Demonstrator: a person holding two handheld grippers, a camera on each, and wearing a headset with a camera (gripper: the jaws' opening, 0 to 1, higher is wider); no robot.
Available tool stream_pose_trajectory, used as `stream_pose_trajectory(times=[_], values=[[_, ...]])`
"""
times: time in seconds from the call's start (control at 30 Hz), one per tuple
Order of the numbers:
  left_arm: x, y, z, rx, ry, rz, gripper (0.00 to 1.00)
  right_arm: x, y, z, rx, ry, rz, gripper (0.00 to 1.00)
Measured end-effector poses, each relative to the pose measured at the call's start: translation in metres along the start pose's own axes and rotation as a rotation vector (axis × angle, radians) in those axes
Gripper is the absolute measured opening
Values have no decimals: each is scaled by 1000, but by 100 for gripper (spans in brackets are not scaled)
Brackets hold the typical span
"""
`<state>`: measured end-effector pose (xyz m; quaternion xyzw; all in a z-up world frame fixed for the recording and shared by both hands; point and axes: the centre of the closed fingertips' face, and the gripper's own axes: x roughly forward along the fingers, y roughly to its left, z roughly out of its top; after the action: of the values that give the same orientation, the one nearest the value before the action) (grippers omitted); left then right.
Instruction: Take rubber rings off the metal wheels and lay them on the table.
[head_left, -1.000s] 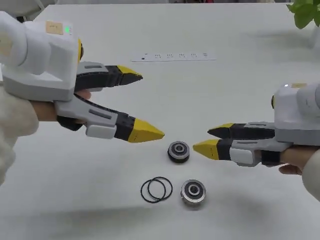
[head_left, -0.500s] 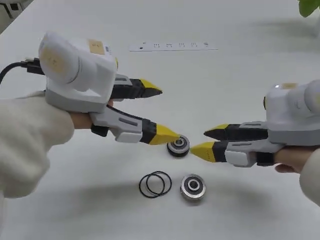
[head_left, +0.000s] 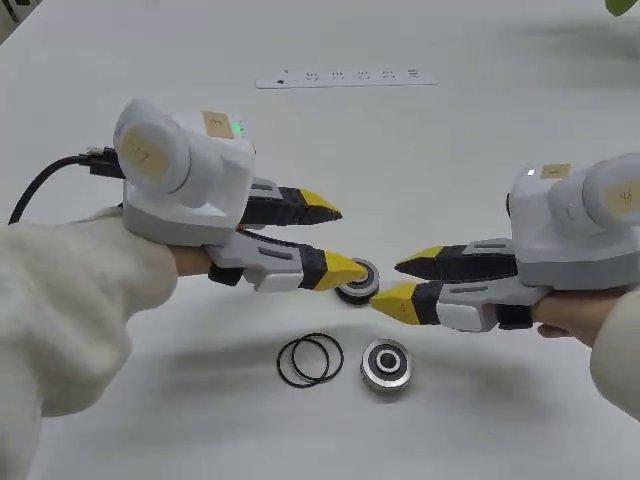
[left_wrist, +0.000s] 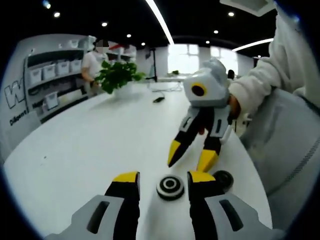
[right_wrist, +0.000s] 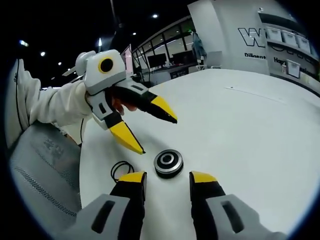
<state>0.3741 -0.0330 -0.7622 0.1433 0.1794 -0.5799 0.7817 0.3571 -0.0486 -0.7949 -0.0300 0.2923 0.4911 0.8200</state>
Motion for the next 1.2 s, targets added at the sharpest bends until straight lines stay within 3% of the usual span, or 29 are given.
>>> stream_pose_trajectory(times=[0.3,0.6,0.8,0.9,1.2], values=[[10,1,-10,-4,26,10,25,10,0,-4,-41,15,11,28],[16,-7,-18,-11,45,-7,21,15,-4,-2,-68,11,-2,23],[18,-9,-27,-4,81,-9,15,17,-3,-3,-82,16,-4,20],[18,-7,-26,-37,73,-5,14,17,-3,-4,-83,19,-4,18],[16,-9,-27,-44,75,0,14,16,-4,-8,-123,40,-9,12]])
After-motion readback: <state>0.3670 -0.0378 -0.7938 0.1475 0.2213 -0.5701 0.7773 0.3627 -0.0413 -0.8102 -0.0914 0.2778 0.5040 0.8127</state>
